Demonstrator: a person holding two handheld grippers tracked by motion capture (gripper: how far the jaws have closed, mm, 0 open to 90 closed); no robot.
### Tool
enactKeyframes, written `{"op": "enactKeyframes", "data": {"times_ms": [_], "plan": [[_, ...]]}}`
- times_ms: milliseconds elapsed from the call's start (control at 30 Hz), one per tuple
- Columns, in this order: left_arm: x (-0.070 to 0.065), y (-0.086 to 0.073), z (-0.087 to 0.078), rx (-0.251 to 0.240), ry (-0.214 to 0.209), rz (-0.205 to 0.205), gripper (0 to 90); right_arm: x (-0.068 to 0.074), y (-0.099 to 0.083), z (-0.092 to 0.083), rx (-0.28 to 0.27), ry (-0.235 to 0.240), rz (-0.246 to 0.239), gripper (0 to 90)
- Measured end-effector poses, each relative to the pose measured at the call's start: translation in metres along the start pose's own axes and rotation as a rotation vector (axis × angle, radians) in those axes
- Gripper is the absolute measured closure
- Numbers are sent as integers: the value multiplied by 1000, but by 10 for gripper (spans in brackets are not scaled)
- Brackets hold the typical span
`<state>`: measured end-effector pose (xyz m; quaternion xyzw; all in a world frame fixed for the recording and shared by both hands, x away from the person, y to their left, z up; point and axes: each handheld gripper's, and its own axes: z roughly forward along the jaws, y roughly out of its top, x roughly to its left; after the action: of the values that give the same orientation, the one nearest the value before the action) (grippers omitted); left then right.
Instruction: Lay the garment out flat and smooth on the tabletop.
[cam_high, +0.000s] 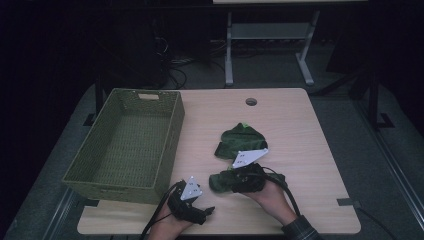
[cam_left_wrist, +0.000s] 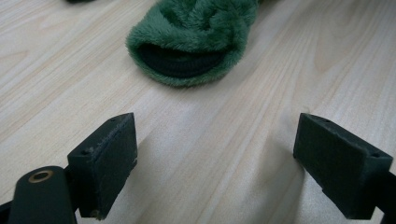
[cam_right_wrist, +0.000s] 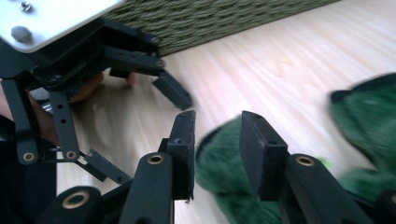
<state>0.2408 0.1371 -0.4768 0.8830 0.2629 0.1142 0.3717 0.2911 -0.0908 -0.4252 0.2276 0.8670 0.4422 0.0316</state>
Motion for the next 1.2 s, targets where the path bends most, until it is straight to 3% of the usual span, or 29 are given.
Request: {"op": "enactKeyframes", "data": {"times_ms": [33,200,433,567,800,900,1000,1133,1200], "plan": [[0,0,0,-1,-1,1,127,5,1,9,15,18,-4,663],[0,0,0,4,-5,4,127,11,2,22,39,20,-27,672],[1,0,0,1,-10,6,127,11,-5,43,97,-12,-51,679],[1,0,0,3,-10,8,127,10,-10,53,136,-53,-86,682],[1,0,0,3,-10,8,127,10,-13,57,125,-92,-63,788],[1,0,0,3,-10,8,127,13,-15,57,123,-110,-79,848],[1,0,0,3,-10,9,127,13,-15,56,127,-89,-83,870],[1,0,0,3,-10,9,127,10,-15,54,112,-49,-40,870],[1,0,0,3,-10,7,127,10,-14,51,109,-47,-47,870]]}}
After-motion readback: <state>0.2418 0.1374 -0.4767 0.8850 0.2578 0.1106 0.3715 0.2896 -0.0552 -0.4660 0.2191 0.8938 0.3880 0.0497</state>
